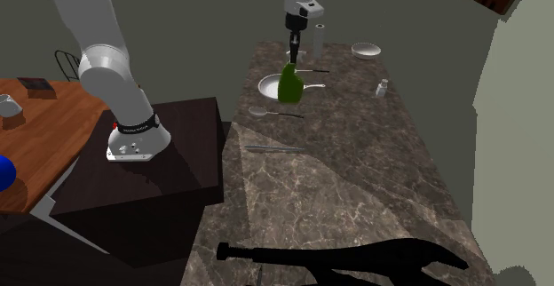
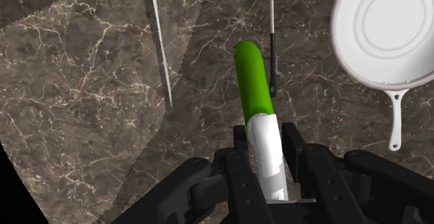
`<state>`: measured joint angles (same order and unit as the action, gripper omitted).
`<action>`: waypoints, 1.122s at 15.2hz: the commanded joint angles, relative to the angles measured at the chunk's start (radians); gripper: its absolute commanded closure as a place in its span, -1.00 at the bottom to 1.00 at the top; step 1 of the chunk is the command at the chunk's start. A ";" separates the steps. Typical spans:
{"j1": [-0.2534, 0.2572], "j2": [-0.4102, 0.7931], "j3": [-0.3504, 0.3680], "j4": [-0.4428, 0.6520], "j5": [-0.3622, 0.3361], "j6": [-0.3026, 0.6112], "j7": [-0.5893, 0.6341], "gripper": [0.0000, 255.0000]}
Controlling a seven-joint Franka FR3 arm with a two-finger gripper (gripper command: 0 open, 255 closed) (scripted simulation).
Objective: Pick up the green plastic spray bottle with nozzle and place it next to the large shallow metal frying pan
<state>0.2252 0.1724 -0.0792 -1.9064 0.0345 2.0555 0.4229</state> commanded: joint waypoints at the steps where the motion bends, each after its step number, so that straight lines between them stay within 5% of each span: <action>1: -0.001 0.007 0.000 -0.020 0.001 0.028 -0.002 1.00; 17: -0.003 0.112 0.004 -0.106 0.016 0.218 -0.014 1.00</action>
<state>0.2223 0.2784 -0.0757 -2.0100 0.0491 2.2644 0.4098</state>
